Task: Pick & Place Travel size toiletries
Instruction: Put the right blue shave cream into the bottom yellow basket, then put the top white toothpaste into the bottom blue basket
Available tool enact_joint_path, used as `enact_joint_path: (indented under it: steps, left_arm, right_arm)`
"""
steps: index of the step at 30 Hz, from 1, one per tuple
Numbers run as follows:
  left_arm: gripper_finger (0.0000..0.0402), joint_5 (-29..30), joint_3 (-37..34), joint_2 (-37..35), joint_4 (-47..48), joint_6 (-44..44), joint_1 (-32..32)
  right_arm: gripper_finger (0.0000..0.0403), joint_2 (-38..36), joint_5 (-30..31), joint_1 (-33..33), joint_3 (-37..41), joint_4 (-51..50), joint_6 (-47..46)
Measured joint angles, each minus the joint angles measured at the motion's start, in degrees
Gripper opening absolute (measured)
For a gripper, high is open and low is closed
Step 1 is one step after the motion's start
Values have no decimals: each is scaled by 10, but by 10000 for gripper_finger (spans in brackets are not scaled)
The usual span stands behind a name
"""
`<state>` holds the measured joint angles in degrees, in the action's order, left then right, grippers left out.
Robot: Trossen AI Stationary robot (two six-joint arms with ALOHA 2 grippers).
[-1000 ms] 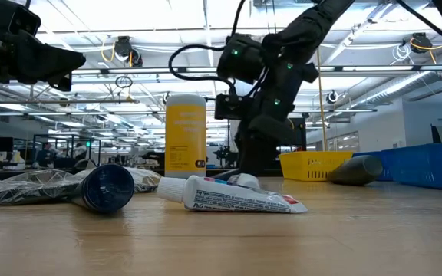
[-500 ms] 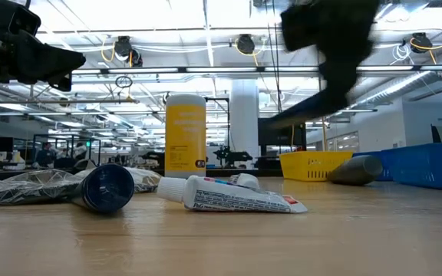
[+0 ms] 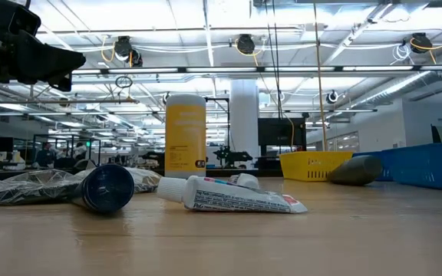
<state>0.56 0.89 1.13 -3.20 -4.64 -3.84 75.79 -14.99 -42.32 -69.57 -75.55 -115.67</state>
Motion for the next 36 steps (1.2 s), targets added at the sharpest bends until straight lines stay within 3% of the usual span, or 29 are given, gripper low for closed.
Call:
enact_joint_path:
  steps: [5, 11, 16, 23, 30, 36]
  left_arm:
    - [33, 0, 0, 0, 0, 0, 0]
    - [33, 0, 0, 0, 0, 0, 0]
    - [33, 0, 0, 0, 0, 0, 0]
    - [33, 0, 0, 0, 0, 0, 0]
    - [33, 0, 0, 0, 0, 0, 0]
    - [33, 0, 0, 0, 0, 0, 0]
  right_arm:
    - [134, 0, -34, -30, 70, 68, -81]
    - [137, 0, -47, -24, 181, 192, -77]
    - [137, 0, -42, -22, 228, 244, -63]
    - [178, -16, 26, -22, 233, 243, -49]
    - [232, -75, 56, -22, 233, 236, -47]
    - [239, -157, 165, -22, 233, 242, -37]
